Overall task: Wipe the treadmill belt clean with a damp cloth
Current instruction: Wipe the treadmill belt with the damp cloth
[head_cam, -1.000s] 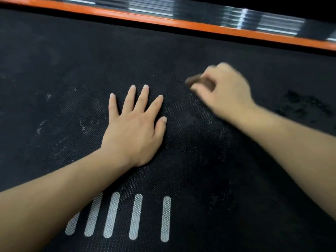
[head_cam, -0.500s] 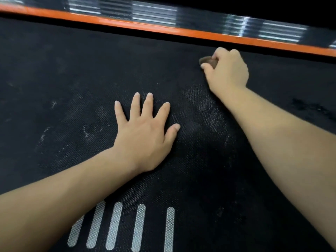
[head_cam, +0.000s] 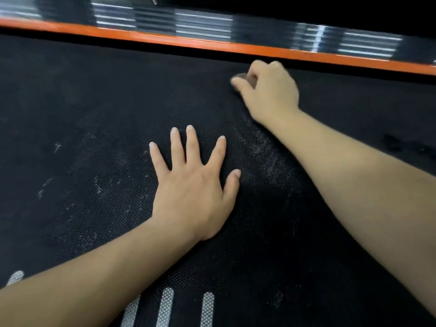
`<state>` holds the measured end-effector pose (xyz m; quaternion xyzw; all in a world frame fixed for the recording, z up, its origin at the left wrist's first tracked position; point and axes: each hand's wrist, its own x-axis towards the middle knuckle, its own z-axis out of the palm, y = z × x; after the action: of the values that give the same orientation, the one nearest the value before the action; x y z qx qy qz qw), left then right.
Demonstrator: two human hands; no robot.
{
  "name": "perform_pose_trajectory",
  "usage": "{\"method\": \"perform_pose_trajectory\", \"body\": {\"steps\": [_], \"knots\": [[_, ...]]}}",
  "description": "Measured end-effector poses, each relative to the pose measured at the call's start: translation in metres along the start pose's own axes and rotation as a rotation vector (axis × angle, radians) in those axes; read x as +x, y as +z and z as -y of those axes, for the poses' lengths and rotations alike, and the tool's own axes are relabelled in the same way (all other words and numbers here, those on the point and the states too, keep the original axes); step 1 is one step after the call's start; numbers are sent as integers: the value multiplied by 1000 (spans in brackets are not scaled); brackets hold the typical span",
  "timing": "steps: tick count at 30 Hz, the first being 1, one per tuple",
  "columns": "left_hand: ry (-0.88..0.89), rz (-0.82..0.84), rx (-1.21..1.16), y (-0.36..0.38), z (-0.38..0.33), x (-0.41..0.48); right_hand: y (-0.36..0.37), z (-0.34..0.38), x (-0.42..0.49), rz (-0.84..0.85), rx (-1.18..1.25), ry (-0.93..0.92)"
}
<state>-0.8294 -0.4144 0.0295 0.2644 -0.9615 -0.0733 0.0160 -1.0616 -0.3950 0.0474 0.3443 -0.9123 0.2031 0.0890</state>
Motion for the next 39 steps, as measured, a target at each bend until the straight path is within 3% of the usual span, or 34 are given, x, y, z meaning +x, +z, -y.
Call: {"method": "perform_pose_trajectory", "body": {"steps": [3, 8, 10, 13, 15, 19, 23, 27, 32, 37, 39], "knots": [[-5, 8, 3, 0, -1, 0, -6, -8, -12, 55, -18, -189], [-5, -10, 3, 0, -1, 0, -17, -50, 48, -34, -120, 148], [-3, 0, 2, -1, -1, 0, -11, -33, 43, -26, -99, 119], [-2, 2, -6, -2, -2, 0, -3, -9, 11, 76, 69, -101], [1, 0, -2, -1, -1, 0, -8, -21, 9, 85, 48, -170], [2, -12, 8, 1, 0, -1, -25, -71, 47, -37, -92, 98], [3, 3, 0, 1, 0, 1, -25, -60, 43, 25, -278, 12], [-6, 11, 5, -1, 0, 0, -18, -54, 20, 52, -249, -120], [-4, 33, 9, -2, -1, 1, -31, -68, 27, 10, -114, 67], [-11, 40, 15, -3, 0, 0, -30, -56, -15, 172, 40, -156], [-11, 43, 16, -3, -1, 0, -38, -72, -3, 145, -6, -147]]}}
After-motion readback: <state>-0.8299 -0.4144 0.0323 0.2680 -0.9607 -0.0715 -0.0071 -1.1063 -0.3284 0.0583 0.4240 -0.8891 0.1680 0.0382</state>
